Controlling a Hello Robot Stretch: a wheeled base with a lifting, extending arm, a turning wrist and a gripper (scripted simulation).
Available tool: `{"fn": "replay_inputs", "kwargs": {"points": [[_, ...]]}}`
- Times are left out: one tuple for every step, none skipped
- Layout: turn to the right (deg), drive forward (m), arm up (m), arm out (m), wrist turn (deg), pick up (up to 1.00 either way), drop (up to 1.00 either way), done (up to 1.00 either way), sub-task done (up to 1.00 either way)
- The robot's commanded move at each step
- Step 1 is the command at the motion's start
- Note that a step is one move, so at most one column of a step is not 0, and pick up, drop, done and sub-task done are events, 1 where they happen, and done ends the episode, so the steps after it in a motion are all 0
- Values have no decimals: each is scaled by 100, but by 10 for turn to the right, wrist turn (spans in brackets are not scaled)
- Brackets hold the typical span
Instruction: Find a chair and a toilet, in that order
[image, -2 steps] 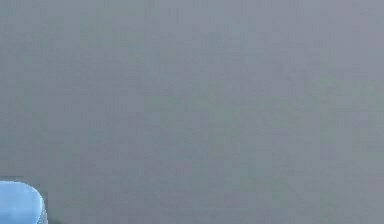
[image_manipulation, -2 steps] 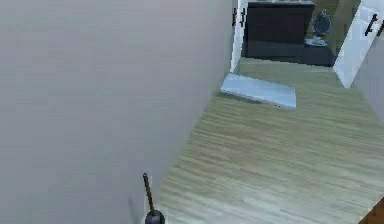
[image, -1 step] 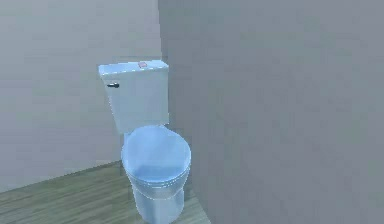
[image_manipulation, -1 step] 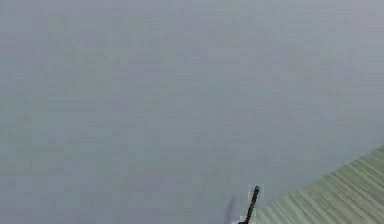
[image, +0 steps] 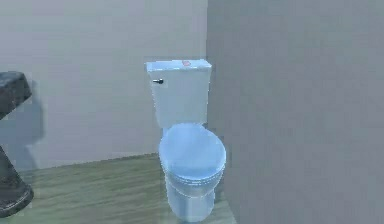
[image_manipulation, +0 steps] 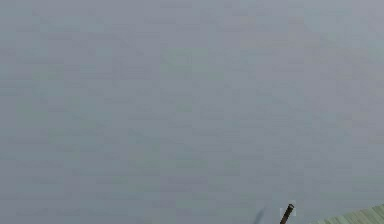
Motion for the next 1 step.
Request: {"fn": "replay_inputs", "kwargs": {"points": [[0, 0, 0, 0, 0, 0, 0, 100, 0]]}}
